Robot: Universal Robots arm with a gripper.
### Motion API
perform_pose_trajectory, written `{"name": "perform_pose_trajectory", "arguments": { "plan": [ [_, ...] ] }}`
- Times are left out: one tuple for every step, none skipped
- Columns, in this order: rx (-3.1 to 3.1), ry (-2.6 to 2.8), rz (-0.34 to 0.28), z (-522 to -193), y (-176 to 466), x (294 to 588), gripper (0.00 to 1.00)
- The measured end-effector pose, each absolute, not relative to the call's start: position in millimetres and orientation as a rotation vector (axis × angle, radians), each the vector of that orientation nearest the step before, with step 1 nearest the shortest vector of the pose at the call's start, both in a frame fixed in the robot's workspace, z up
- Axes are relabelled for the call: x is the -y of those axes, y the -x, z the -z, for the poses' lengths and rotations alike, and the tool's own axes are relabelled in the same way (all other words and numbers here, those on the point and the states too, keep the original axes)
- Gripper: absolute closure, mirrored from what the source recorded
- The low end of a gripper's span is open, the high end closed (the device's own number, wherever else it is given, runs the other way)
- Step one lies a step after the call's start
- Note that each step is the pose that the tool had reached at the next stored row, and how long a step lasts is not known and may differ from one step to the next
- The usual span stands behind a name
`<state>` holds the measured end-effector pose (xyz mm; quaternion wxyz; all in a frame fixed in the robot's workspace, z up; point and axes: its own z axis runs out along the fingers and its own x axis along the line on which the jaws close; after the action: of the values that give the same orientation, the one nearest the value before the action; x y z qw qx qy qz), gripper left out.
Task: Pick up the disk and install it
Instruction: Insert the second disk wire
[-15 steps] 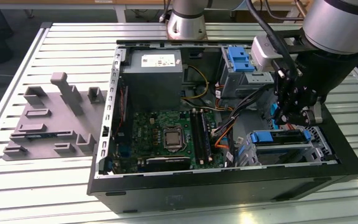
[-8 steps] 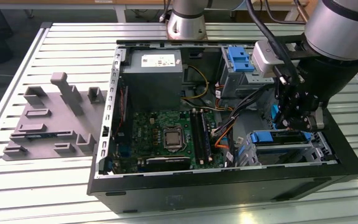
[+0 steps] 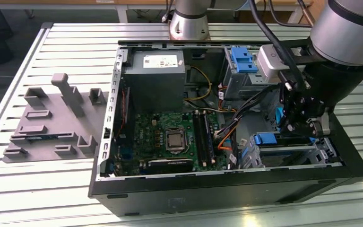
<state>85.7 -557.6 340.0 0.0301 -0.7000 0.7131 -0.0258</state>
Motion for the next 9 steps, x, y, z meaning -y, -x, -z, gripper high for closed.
{"name": "perform_pose_trajectory", "arguments": {
  "plan": [
    [-2.198,2.158,0.079,-340.0,-85.7,557.6,0.84],
    [-2.198,2.158,0.080,-340.0,-85.7,557.6,0.84],
    [-2.198,2.158,0.079,-340.0,-85.7,557.8,0.84],
    [-2.198,2.158,0.079,-339.7,-85.7,558.4,0.84],
    [-2.198,2.158,0.080,-339.5,-85.7,559.1,0.84],
    [-2.198,2.158,0.080,-339.2,-85.7,559.5,0.84],
    [-2.198,2.158,0.079,-338.8,-85.7,559.7,0.84],
    [-2.198,2.158,0.080,-338.3,-85.7,560.0,0.84],
    [-2.198,2.158,0.079,-337.7,-85.7,560.2,0.84]
  ]
}}
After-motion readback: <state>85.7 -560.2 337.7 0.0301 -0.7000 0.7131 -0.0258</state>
